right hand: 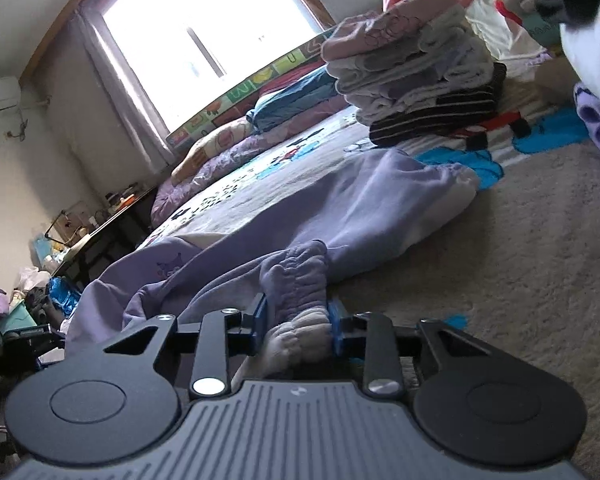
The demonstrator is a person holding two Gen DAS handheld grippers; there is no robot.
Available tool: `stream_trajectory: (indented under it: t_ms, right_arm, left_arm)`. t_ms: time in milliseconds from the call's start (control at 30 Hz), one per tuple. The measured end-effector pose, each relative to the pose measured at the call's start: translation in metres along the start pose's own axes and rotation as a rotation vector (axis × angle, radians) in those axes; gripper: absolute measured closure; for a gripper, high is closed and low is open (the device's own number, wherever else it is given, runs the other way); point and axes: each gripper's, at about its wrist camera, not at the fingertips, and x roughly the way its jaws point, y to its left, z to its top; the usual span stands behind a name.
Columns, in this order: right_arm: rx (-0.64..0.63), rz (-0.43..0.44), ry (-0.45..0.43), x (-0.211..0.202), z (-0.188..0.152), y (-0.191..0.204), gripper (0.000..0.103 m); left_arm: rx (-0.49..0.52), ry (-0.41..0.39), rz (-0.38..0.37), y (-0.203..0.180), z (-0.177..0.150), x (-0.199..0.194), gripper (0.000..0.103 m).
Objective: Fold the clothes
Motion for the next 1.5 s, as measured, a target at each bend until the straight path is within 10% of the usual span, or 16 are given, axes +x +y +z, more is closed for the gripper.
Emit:
stream_trajectory:
  t_ms: [1000,1233,1367,1500]
  right_arm:
    - [0.278,0.033,-0.166,-0.026,-0.005,-0.005,0.078]
    - [0.309,-0.045,-0.129,-0.041,-0.014,-0.003,0.08]
    - [0.448,-0.155,-0.025,-0.045,-0.029,-0.019,0.086]
    - [0.386,-0.149,-0.044,-0.057,-0.023,-0.004,0.05]
  left_arm:
    - [0.0,-0.277,0.207,0.044,0.014,-0.12,0.093]
    - [-0.002,-0.191,0.292,0.056,0.001,-0.137,0.092]
    - [0.022,-0.129,0.342,0.054,0.002,-0.137,0.075]
    - [0.03,-0.17,0.36,0.049,0.008,-0.147,0.055]
